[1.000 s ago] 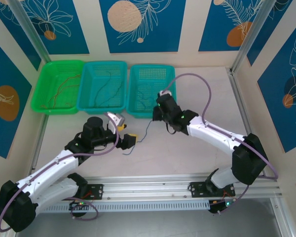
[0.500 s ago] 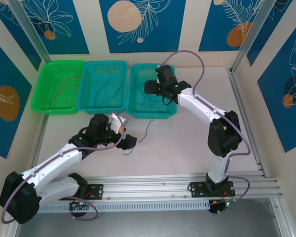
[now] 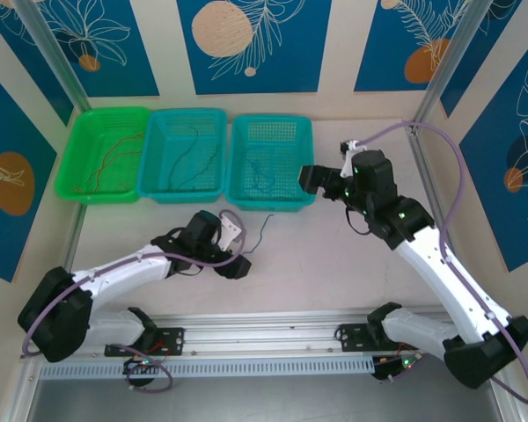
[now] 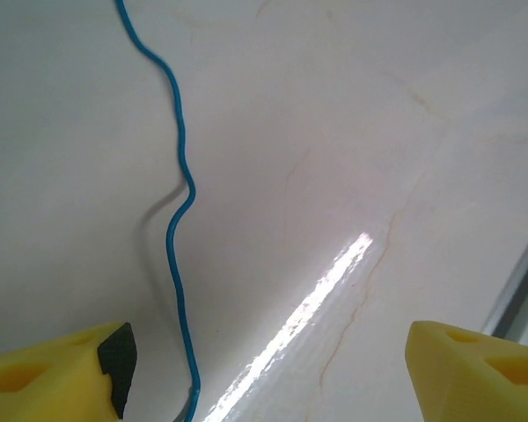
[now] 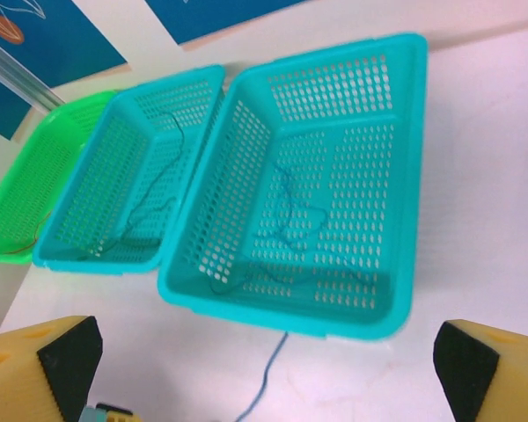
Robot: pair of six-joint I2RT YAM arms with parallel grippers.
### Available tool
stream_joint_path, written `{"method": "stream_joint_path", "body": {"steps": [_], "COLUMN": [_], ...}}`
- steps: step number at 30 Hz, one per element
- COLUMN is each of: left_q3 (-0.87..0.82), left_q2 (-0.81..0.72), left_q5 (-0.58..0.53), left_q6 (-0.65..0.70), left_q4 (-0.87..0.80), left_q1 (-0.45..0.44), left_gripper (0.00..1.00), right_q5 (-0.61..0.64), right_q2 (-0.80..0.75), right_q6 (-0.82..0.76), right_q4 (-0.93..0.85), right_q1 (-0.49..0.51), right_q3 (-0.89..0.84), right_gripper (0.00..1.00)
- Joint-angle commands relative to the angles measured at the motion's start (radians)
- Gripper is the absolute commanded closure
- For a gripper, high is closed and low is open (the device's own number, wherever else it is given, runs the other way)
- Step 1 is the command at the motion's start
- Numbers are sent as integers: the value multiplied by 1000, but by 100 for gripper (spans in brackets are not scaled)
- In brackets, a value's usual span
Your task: Untangle the cables
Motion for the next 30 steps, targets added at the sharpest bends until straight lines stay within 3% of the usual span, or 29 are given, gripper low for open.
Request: {"method": "stream_joint_path", "body": {"steps": [1, 5, 9, 11, 14, 15, 22, 27, 30], "left_q3": [22, 58, 71, 71, 71, 68, 53, 134, 218], "left_q2": [60, 167, 240, 269, 296, 295, 114, -24, -20], "left_q5": [-86, -73, -58, -56, -54, -49, -12, -51, -65], "left_q6": [42, 57, 26, 20, 25, 27, 91, 143, 167], "left_q4": [31, 62, 139, 165, 169, 164, 76, -2, 10], "left_q1": [-11, -10, -10, -11, -11, -10, -9, -5, 12], "left_gripper": [23, 30, 44, 60, 96, 100, 100, 100, 100], "right_q5": [24, 24, 13, 12, -1, -21, -277, -506, -561], "right_q2": [-35, -43, -32, -30, -31, -29, 21, 27, 27], "right_q6": [40, 48, 54, 61, 64, 54, -52, -105, -106], "right_q4": [-55, -80, -94, -104, -115, -115, -181, -195, -200], "right_q1": [-7, -8, -7, -8, -7, -7, -6, 3, 18], "right_q3": [-45, -50, -42, -40, -39, -38, 23, 80, 123], "right_gripper": [2, 2, 3, 3, 3, 3, 4, 5, 5]}}
